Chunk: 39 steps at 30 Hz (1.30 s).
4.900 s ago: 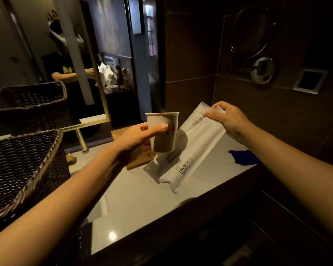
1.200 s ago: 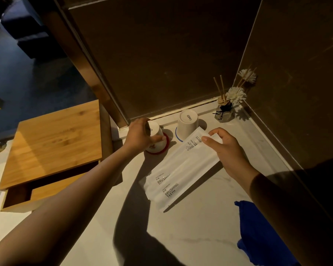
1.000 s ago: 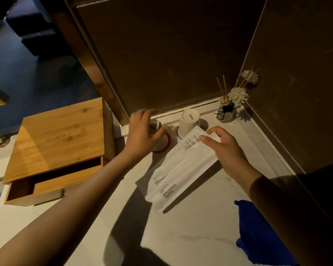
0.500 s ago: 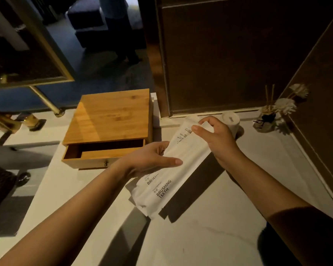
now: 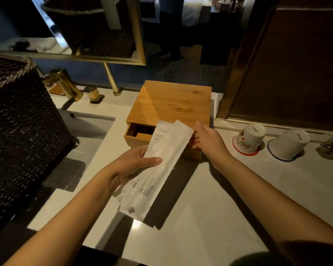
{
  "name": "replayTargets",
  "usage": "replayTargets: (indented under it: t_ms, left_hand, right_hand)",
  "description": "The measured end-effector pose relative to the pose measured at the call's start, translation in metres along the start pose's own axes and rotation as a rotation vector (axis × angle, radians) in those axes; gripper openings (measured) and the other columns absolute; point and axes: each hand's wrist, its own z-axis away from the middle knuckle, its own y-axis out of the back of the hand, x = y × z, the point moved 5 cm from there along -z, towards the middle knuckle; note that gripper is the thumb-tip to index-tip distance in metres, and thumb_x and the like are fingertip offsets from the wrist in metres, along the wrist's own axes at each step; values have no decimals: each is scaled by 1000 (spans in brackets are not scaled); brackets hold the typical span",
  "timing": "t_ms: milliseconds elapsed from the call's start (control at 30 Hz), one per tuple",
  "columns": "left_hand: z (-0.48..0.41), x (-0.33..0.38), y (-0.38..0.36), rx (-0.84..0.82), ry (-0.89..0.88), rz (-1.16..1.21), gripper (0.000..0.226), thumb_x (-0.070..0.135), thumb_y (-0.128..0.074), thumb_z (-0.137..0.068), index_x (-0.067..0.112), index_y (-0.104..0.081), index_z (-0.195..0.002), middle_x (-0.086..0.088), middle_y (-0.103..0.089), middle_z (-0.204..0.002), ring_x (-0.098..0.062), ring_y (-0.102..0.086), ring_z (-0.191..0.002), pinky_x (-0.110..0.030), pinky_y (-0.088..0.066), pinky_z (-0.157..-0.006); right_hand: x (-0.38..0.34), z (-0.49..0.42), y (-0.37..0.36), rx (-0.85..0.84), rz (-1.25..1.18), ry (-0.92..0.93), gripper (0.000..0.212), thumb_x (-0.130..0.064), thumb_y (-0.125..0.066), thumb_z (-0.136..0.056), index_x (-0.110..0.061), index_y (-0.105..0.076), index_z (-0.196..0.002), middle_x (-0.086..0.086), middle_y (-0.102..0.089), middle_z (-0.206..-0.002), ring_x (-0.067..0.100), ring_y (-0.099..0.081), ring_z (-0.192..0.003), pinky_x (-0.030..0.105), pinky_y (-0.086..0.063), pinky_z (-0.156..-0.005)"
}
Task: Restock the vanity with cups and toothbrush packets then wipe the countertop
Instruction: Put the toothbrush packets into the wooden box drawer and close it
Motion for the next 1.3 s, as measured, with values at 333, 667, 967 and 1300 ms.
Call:
replayTargets:
  t_ms: [333,667,967,1300]
  left_hand:
    - [38,-31,78,330,-48,310,48,29,-74,-67,16,-60,-111,-8,-73,-92,-28,-71,-85,-41,-57,-64]
    - [39,-22,95,311,-42,354,46,27,-76,-65,16,-64,-108,-7,-74,-92,-27,-71,-83,-38,-57,-62]
    - [38,-9,116,263,15,342,29,24,-72,-72,18,-65,-100,-6,-75,-84,-24,-72,-75,-39,-58,-59]
    - [34,-6,132,252,52,220,32,27,-74,-70,19,-65,-100,-7,-75,-89,-28,-71,-81,-42,-57,-66]
  right_hand:
    - [4,13,-63,81,699,422,24,-20,-52,-92,-13,-65,-111,7,-65,-103,15,-54,-93,21,-36,-78]
    - [3,36,-69,75,728,437,16,-12,-59,-87,-8,-70,-97,9,-69,-95,22,-56,-93,28,-40,-79]
    - [12,65,-74,8,682,442,16,-10,-60,-86,-8,-70,-98,8,-70,-95,16,-55,-92,28,-44,-78]
    - [20,76,-77,-19,692,383,18,-13,-60,-87,-10,-70,-101,6,-70,-96,17,-56,-92,29,-47,-79]
